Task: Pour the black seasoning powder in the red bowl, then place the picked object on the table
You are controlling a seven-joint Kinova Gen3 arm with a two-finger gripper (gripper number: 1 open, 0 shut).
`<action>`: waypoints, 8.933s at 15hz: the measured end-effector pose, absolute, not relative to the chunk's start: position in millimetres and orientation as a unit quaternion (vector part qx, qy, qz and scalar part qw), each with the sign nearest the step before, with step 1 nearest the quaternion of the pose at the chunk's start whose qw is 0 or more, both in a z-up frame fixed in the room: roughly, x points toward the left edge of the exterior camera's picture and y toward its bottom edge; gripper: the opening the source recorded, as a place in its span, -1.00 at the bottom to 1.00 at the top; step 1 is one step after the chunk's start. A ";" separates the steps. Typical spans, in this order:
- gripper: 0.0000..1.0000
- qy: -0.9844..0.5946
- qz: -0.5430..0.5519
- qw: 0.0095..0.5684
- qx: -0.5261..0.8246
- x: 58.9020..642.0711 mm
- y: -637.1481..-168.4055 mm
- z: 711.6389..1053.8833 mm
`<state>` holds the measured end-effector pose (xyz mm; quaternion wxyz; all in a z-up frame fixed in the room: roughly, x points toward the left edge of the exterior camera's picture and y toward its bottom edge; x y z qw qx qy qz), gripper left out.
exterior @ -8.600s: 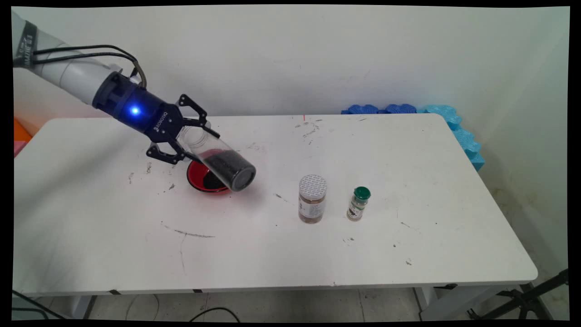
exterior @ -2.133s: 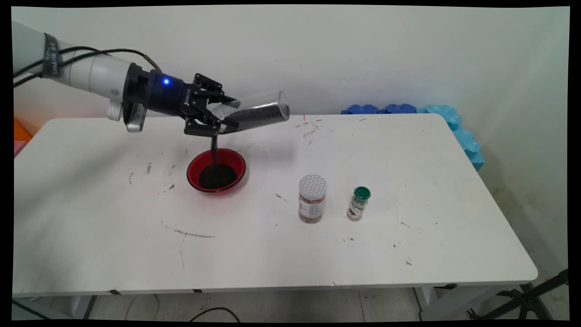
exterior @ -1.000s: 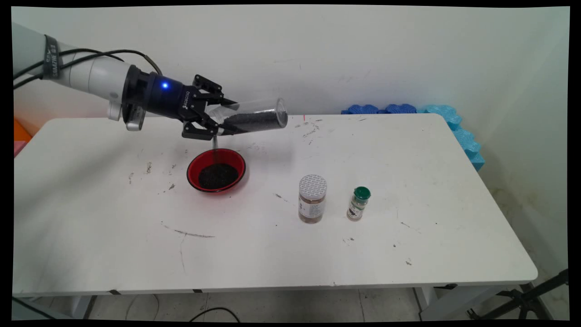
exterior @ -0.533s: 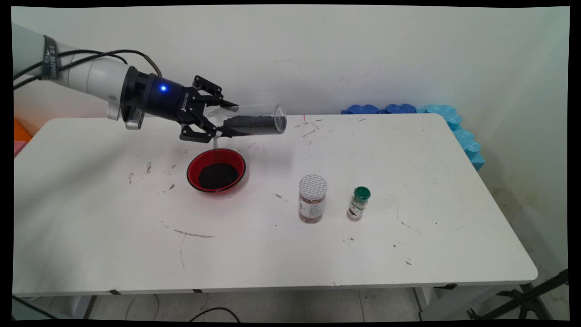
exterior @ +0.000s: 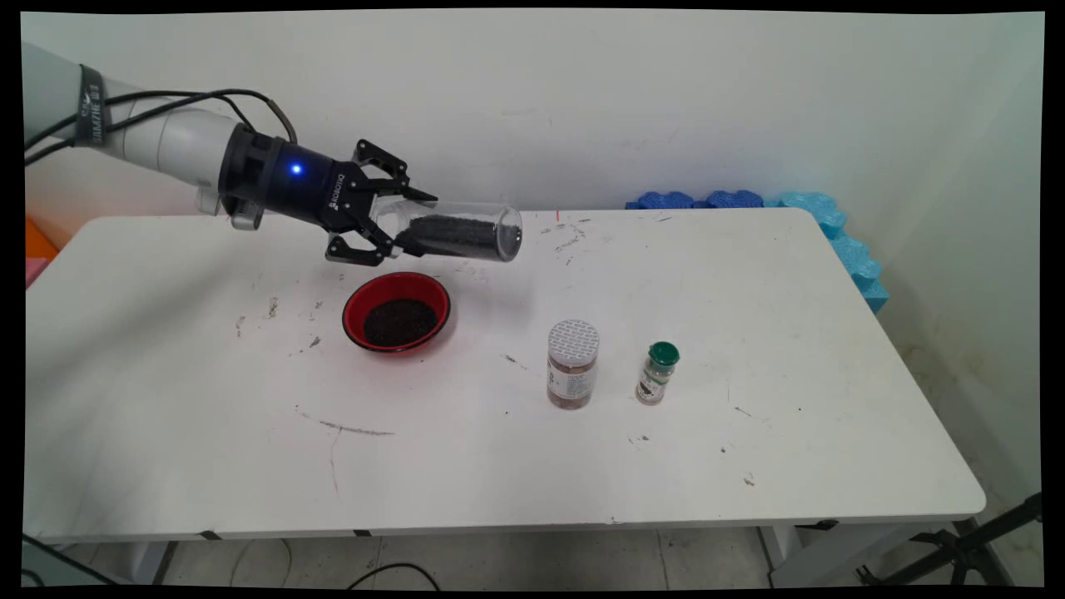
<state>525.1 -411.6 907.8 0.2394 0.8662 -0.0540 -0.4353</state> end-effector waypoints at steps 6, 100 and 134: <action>-1.00 -0.101 -0.425 0.252 0.863 525.2 -411.3 907.8; -1.00 -0.871 0.103 0.422 0.228 432.2 -449.0 908.1; -1.00 -0.866 0.096 0.411 0.269 416.8 -449.0 837.8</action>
